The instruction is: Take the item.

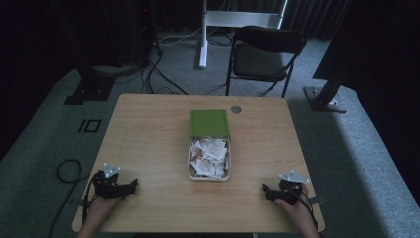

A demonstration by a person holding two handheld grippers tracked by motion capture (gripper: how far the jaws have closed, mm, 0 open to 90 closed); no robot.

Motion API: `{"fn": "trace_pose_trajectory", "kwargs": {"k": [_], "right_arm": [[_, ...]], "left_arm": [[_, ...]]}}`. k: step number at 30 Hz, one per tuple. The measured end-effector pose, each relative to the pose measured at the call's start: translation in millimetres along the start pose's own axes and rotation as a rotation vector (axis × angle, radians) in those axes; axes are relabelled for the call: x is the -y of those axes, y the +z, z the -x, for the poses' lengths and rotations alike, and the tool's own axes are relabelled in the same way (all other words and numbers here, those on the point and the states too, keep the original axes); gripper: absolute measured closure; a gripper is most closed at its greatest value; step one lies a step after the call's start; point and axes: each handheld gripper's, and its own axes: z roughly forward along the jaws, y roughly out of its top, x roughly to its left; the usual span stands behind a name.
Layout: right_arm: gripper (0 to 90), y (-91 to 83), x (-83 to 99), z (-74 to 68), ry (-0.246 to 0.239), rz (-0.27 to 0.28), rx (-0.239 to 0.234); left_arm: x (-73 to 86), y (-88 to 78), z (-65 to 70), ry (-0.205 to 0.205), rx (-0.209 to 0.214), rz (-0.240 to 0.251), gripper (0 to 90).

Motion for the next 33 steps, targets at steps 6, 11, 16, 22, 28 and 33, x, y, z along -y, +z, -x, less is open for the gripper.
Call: {"fn": "trace_pose_trajectory", "kwargs": {"k": [6,11,16,22,28,33], "right_arm": [[11.2,0.5,-0.4,0.5,-0.004,-0.002,-0.007],[11.0,1.0,-0.9,1.1,-0.006,-0.004,-0.01],[11.0,1.1,-1.1,1.4,-0.008,-0.003,-0.011],[11.1,3.9,-3.8,1.8,-0.004,-0.002,-0.005],[13.2,8.3,-8.6,-0.9,-0.01,0.003,-0.013],[13.2,10.0,-17.9,-5.3,-0.013,0.014,-0.015]], "left_arm": [[0.2,-0.1,-0.2,0.001,0.003,0.001,2.3],[0.3,-0.2,-0.1,0.001,0.002,0.001,2.3],[0.2,-0.2,-0.1,0.001,0.002,0.0,2.3],[0.3,-0.2,-0.1,0.001,0.002,0.0,2.3],[0.3,-0.1,-0.1,0.001,0.002,0.0,2.3],[0.3,-0.1,-0.1,0.001,0.002,0.0,2.3]]}}
